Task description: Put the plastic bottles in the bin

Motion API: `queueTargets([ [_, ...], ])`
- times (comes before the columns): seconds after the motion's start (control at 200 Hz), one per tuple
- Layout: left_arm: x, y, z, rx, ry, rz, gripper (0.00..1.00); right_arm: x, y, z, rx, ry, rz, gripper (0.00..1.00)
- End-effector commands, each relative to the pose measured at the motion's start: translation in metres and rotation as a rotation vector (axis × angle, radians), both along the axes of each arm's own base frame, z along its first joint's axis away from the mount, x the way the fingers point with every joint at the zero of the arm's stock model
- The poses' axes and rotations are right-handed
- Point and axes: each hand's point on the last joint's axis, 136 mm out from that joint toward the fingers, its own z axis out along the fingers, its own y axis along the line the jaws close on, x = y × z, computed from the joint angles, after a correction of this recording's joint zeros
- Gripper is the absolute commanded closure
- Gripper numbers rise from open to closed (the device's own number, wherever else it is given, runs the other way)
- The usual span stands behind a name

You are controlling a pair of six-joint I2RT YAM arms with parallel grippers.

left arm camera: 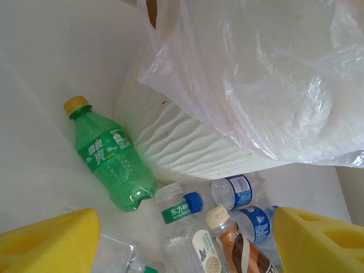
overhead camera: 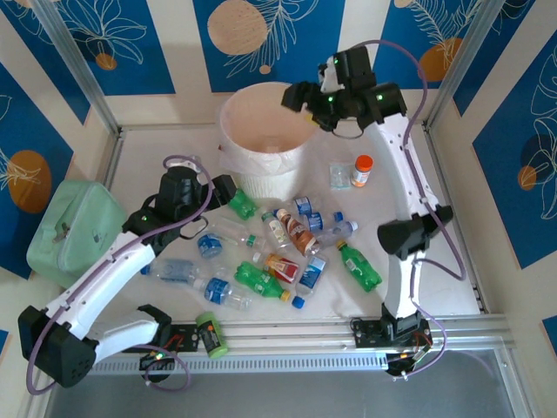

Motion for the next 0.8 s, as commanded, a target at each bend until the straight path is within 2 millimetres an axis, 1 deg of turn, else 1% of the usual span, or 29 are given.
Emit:
queueTargets([
  [0.0, -0.004, 0.007, 0.013, 0.011, -0.042, 0.017, 0.21, -0.066, 0.000, -0.010, -0.246, -0.119, 0.106, 0.18],
  [0.025, -0.004, 0.008, 0.013, 0.010, -0.044, 0.017, 0.21, -0.077, 0.000, -0.026, -0.286, -0.104, 0.119, 0.18],
  [0.08, -0.004, 0.008, 0.012, 0.007, -0.046, 0.021, 0.21, -0.103, -0.003, -0.048, -0.312, -0.072, 0.134, 0.18],
  [0.085, -0.004, 0.008, 0.012, 0.006, -0.047, 0.021, 0.21, -0.105, -0.003, -0.047, -0.308, -0.073, 0.134, 0.18],
  [0.105, -0.004, 0.008, 0.012, 0.005, -0.047, 0.023, 0.21, -0.114, -0.005, -0.059, -0.311, -0.043, 0.136, 0.18],
  [0.19, -0.002, 0.006, 0.014, -0.012, -0.057, 0.021, 0.21, -0.147, -0.008, -0.093, -0.313, 0.018, 0.145, 0.18],
  [0.245, -0.002, 0.004, 0.015, -0.025, -0.061, 0.018, 0.21, -0.162, -0.015, -0.118, -0.354, 0.048, 0.128, 0.15],
  [0.345, 0.000, -0.001, 0.015, -0.043, -0.055, 0.005, 0.21, -0.180, -0.023, -0.164, -0.391, 0.164, 0.113, 0.15],
  [0.415, 0.000, -0.005, 0.013, -0.058, -0.047, -0.011, 0.21, -0.188, -0.025, -0.188, -0.431, 0.207, 0.124, 0.15],
  [0.505, -0.001, -0.010, 0.008, -0.081, -0.034, -0.025, 0.22, -0.190, -0.030, -0.208, -0.477, 0.239, 0.128, 0.16],
  [0.67, -0.002, -0.010, 0.006, -0.091, -0.025, -0.026, 0.22, -0.187, -0.034, -0.231, -0.542, 0.246, 0.135, 0.15],
  [0.795, -0.003, -0.010, 0.008, -0.085, -0.030, -0.031, 0.22, -0.182, -0.035, -0.242, -0.584, 0.259, 0.142, 0.14],
])
